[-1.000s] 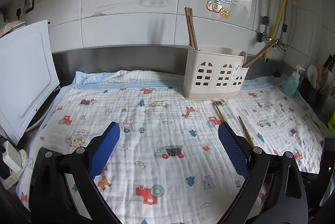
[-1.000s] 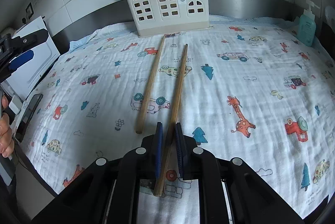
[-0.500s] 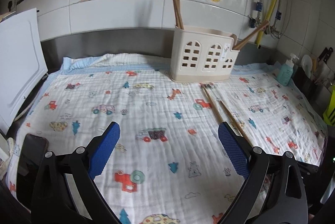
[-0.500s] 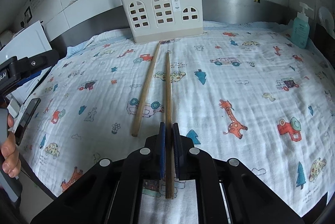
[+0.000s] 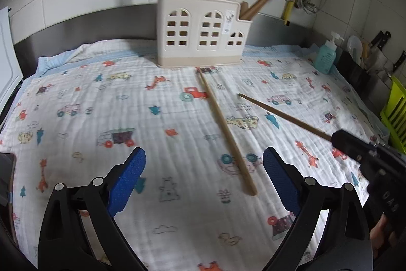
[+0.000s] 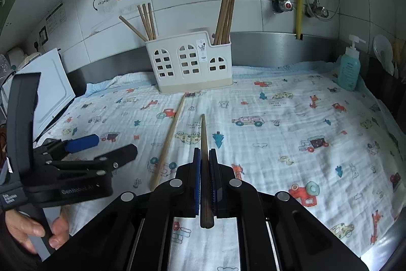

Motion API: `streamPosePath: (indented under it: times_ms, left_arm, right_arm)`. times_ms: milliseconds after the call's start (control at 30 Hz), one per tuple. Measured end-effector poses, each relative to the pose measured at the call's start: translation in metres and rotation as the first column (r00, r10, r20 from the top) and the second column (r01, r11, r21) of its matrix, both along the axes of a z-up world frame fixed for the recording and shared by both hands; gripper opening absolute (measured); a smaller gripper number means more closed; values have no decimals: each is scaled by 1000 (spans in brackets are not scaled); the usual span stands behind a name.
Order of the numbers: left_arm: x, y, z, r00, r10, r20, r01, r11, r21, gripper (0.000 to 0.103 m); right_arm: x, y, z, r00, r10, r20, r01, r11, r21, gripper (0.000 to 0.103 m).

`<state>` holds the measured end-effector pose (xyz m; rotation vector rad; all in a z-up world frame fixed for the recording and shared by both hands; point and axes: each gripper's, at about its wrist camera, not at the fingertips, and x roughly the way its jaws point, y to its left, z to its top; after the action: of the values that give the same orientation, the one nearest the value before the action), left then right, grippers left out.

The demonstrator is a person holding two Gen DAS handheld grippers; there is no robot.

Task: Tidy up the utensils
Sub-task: 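Grasp a chopstick with the right gripper while the left gripper grasps the last one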

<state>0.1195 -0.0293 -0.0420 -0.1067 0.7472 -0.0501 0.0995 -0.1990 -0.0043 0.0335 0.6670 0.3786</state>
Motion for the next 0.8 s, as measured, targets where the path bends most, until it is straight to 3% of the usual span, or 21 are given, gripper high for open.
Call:
streamPosePath:
  times_ms: [133, 267, 467, 700, 800]
  left_arm:
    - [10, -17, -7, 999, -26, -29, 26, 1000, 11, 80]
    - [19, -25, -14, 998, -36, -60, 35, 999, -13, 57]
    - [35, -28, -27, 995, -14, -104, 11, 999, -32, 36]
    - [42, -35, -34, 992, -8, -125, 6, 1000, -20, 18]
    - [42, -38, -35, 992, -2, -123, 1, 1000, -4, 17]
  right_arm:
    - [2, -6, 8, 1000, 10, 28, -10, 1000, 3, 6]
    - [4, -9, 11, 999, 23, 44, -23, 1000, 9, 6]
    - [9, -13, 13, 998, 39, 54, -40, 999, 22, 6]
    - [13, -15, 15, 997, 46, 62, -48, 998, 31, 6]
    - [13, -14, 14, 997, 48, 60, -50, 998, 33, 7]
